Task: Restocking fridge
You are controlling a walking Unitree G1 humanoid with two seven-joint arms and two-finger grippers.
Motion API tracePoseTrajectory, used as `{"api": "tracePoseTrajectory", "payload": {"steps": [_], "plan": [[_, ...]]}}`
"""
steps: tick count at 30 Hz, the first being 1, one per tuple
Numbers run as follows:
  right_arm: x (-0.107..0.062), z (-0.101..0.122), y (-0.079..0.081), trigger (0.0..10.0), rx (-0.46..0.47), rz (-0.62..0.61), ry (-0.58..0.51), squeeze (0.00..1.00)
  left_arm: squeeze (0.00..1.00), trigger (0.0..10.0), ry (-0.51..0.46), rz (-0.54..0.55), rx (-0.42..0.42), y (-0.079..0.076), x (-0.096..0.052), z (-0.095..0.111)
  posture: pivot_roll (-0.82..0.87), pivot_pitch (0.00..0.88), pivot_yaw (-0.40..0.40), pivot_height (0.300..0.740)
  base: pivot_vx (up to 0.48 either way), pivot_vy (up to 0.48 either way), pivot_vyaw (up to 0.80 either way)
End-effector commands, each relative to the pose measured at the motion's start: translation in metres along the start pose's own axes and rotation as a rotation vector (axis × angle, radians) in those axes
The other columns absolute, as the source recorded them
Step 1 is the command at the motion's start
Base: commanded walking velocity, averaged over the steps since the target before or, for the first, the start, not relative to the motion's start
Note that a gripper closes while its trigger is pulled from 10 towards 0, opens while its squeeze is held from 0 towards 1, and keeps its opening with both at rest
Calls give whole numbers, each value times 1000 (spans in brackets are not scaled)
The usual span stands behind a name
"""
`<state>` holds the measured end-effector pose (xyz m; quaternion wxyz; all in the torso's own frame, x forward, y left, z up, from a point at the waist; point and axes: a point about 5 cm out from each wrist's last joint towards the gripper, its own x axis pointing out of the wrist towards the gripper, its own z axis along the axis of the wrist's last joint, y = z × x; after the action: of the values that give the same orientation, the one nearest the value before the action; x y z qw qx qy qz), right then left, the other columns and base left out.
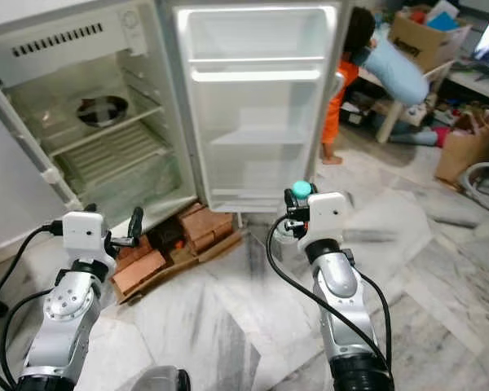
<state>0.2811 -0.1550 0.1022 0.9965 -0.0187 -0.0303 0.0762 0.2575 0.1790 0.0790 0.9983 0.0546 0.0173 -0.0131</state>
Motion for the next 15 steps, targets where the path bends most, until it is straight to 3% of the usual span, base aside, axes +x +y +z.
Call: {"api": "tracePoseTrajectory", "payload": {"steps": [1, 12, 15], "plan": [[2, 6, 0, 10000, -11, 4, -34, 0, 0, 10000, -5, 1, -1, 0, 2, 3, -12, 48, -6, 740, 337, 341, 0], [3, 6, -2, 10000, -22, -4, -37, 0, 0, 10000, -12, -13, 2, -3, 3, 4, -13, 50, -3, 740, 340, 339, 0], [3, 7, -2, 10000, -30, -11, -37, 0, 0, 10000, -5, -12, 5, -2, 3, 3, -13, 50, -3, 740, 85, 0, 0]]}}
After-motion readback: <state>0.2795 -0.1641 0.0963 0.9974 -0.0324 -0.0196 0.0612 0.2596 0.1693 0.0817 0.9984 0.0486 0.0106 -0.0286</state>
